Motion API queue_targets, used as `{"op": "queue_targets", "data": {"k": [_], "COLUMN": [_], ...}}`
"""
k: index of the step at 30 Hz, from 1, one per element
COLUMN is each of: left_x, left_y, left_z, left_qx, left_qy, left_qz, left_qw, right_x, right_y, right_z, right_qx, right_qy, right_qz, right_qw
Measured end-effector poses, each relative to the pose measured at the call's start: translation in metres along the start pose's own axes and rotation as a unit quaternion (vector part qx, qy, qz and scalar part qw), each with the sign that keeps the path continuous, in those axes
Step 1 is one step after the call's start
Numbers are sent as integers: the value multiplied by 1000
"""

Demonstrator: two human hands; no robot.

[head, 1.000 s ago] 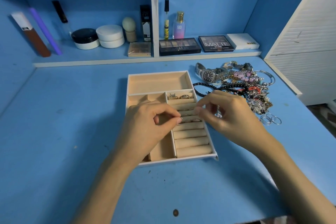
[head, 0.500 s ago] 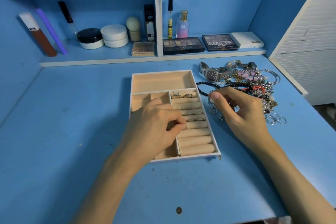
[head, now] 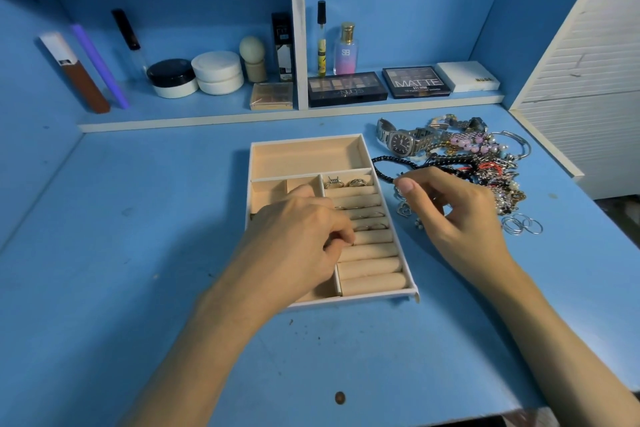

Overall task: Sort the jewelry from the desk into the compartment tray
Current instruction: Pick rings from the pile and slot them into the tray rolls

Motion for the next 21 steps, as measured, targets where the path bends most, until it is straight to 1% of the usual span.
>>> {"op": "queue_targets", "data": {"k": [9,15,18,21], "left_x": [-2,1,3,-2], "left_y": [-1,3,4,5], "left_z": [-5,-3,0,-3], "left_qx": [30,29,9,-31], "left_qy": [-23,-32,-40,-48], "left_qz": [-23,-16,17,69], "left_qw": [999,999,999,996], "right_x": [1,3,4,1], "right_y": [1,0,-1,-6], "right_z": [-1,-1,-1,-3], "right_qx": [6,4,0,5], "right_qy": [-9,-8,-3,10], "right_qz": [2,0,-7,-13], "right_qw": [1000,1000,1000,1000]}}
Point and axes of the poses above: each hand's wrist, its own z-axis away from the middle knuckle, its own y-axis out of the palm, x = y × z, the point moved 4 cm from there along -z, towards the middle knuckle, and after that the axes turned 5 degrees about z, right-handed, at the moved point
